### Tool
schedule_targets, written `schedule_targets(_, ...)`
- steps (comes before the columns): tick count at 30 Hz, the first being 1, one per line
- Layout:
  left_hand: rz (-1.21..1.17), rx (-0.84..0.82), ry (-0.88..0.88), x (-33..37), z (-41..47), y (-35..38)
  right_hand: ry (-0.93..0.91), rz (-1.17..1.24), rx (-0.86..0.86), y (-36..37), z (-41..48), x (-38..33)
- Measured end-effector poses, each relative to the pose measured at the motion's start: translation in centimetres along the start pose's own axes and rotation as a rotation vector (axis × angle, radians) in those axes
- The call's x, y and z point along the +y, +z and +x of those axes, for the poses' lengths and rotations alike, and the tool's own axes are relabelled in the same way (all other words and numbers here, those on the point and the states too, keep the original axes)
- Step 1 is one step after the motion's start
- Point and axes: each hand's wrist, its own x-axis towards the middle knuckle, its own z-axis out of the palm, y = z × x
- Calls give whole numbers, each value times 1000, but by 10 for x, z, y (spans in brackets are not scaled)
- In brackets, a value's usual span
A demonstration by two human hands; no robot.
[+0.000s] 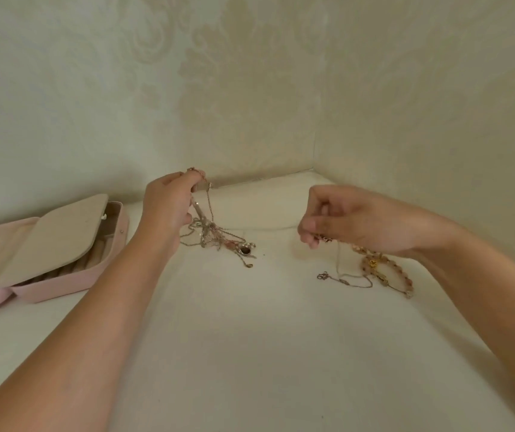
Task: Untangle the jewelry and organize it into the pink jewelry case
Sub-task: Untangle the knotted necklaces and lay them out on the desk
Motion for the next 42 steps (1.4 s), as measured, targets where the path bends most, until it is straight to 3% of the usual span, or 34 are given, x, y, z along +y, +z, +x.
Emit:
schedule_targets(2, -29, 6, -30, 0, 3, -4, -24, 370, -36, -4, -2, -5)
schedule_targets(4, -153, 10, -60, 3, 6, -9, 67, 520, -37, -9, -1, -6)
schedule_targets(9, -480, -39, -141, 9, 14, -22, 248, 108, -103, -27, -5, -1)
schedule_targets(12, -658, -89, -209, 10, 14, -25, 226, 132, -69, -33, -10, -7)
schedule_targets(19, -660, -124, -192, 13, 6, -25, 192, 164, -49, -21, -5, -10)
schedule_targets(27, -369, -107, 12, 20, -29, -29, 205, 566, 419, -46, 41, -29)
schedule_targets(35, -344, 120, 360, 11, -65, -39, 496, 150, 624, -46, 113, -9)
schedule_targets(37, -339, 163, 454, 11, -72, -38, 557, -67, 653, -44, 125, 6)
schedule_targets(39, -347, 190, 514, 11, -76, -36, 562, -310, 683, -40, 130, 16)
schedule_targets(42, -346, 220, 508, 9, -75, -34, 496, -476, 734, -37, 137, 26)
